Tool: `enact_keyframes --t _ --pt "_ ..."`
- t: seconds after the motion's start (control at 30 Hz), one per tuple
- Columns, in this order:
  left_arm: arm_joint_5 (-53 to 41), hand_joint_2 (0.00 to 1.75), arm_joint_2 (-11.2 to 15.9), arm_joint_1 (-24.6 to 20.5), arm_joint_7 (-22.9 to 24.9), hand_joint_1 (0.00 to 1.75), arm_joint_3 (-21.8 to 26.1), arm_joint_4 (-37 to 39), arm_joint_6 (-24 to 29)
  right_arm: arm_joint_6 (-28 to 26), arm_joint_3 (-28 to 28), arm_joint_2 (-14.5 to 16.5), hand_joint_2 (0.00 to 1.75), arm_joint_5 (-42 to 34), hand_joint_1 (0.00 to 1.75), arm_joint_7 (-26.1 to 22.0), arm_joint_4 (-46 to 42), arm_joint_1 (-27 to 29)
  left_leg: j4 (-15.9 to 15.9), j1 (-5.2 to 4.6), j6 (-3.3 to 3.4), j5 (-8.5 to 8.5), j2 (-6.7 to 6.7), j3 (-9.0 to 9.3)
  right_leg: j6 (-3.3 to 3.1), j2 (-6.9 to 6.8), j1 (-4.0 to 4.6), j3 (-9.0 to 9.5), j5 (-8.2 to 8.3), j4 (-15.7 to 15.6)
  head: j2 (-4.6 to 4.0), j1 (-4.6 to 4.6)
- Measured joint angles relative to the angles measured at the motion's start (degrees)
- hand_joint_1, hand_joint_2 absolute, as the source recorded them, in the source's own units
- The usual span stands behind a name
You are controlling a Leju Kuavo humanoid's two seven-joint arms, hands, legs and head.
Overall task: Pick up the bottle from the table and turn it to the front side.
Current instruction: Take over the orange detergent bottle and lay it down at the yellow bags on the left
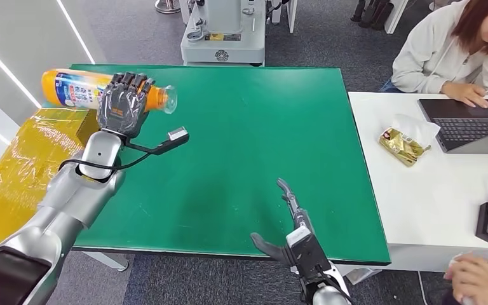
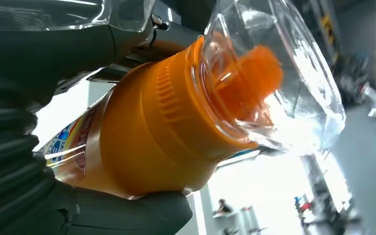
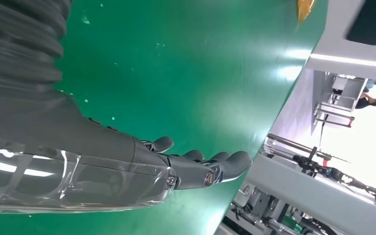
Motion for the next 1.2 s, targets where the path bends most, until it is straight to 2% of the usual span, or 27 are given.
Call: enact_keyframes --t 0.37,0.77,0.8,0.9,0.93,1.2 --pt "-2.5 1.75 2.8 5.4 7.5 1.75 0.0 10.7 -7.7 -0.4 -1.4 -0.4 1.75 0.0 0.00 -0.5 -1.5 2.9 0.0 0.01 -0.01 -0.01 0.09 -0.03 -0.06 0.09 0.01 -0.08 -0.04 0.0 0.00 0.00" --pt "-2.5 1.75 5.0 7.2 6.1 1.75 0.0 13.6 -10.6 -0.9 -1.6 -0.7 1.75 -0.3 0.00 -0.5 -2.0 3.9 0.0 0.01 -0.01 -0.01 0.07 -0.04 -0.06 0.08 0.01 -0.08 -0.04 0.0 0.00 0.00" --pt "-2.5 1.75 5.1 7.3 6.0 1.41 0.0 13.7 -10.8 -1.0 -1.6 -0.7 1.75 -0.3 0.00 -0.5 -2.1 3.9 0.0 0.01 -0.01 -0.01 0.07 -0.04 -0.06 0.08 0.01 -0.08 -0.04 0.0 0.00 0.00" --pt "-2.0 1.75 5.3 7.4 5.2 0.10 0.1 13.9 -11.5 -1.2 -1.6 -0.7 1.75 -0.3 0.00 -0.4 -2.7 4.3 0.0 0.01 -0.01 -0.01 0.07 -0.04 -0.06 0.07 0.01 -0.08 -0.04 0.0 0.00 -0.01" --pt "-1.7 1.75 5.3 7.4 4.9 0.00 0.2 14.0 -12.0 -1.3 -1.6 -0.8 1.75 -0.3 0.00 -0.3 -2.9 4.4 0.0 0.01 -0.01 -0.01 0.06 -0.04 -0.06 0.06 0.01 -0.09 -0.04 0.0 0.00 0.00" --pt "0.0 1.75 5.0 7.4 4.3 0.00 2.2 14.4 -15.5 -2.3 -1.6 -1.6 1.75 -1.1 0.00 0.4 -4.4 5.3 0.0 0.00 -0.01 -0.01 0.07 -0.03 -0.06 0.08 0.00 -0.09 -0.04 0.0 0.00 0.00"
